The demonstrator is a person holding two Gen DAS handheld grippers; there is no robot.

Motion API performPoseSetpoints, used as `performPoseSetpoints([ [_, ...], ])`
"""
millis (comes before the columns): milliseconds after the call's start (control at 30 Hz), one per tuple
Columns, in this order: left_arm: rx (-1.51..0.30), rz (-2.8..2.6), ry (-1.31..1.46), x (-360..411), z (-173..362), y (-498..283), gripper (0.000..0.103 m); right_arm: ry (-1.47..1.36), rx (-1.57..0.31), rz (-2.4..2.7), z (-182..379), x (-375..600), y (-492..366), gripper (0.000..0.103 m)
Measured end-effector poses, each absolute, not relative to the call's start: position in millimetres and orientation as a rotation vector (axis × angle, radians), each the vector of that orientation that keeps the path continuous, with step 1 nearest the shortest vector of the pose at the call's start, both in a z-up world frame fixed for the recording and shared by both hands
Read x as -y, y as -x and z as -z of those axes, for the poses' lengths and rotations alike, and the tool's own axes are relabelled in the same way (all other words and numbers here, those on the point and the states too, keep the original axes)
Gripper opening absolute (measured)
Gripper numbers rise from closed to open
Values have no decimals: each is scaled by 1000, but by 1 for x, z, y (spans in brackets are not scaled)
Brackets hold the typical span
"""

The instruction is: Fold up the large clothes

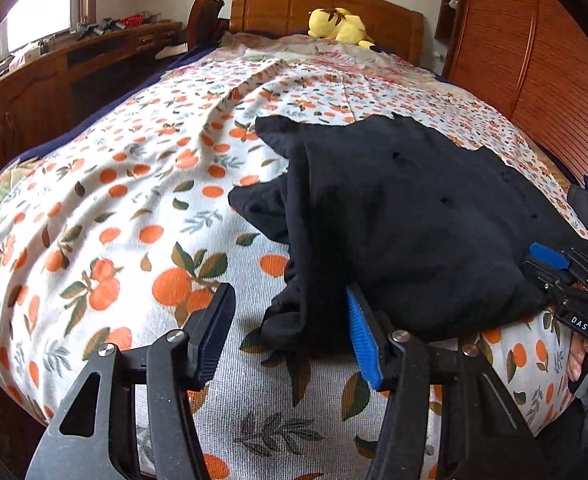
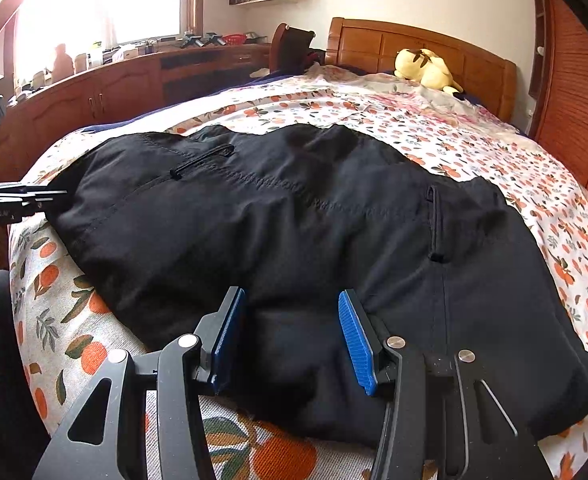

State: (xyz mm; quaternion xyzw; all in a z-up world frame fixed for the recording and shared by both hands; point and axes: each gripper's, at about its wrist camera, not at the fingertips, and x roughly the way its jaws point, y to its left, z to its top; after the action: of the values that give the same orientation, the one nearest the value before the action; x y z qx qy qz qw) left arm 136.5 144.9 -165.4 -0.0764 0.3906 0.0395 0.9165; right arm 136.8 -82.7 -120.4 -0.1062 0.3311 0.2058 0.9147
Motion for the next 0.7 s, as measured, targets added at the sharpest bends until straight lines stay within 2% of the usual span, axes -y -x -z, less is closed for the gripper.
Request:
performPoseSetpoints([
  [500,-815,-96,211,-146,170,-129,56,231,-676,-423,121,86,-137,50],
  [567,-813,-81,226,-144,170,-128,46,232,-676,-424,121,86,-136,50],
  [633,-821,-58,249,-144,171,-129,32,233,-676,-423,121,86,-137,50],
  [667,-824,-52,249,-142,169,-131,30,234,-676,-423,121,86,-137,50],
  [700,-828,-48,247,-141,168,-132,23,233,-677,-423,121,86,-137,50],
])
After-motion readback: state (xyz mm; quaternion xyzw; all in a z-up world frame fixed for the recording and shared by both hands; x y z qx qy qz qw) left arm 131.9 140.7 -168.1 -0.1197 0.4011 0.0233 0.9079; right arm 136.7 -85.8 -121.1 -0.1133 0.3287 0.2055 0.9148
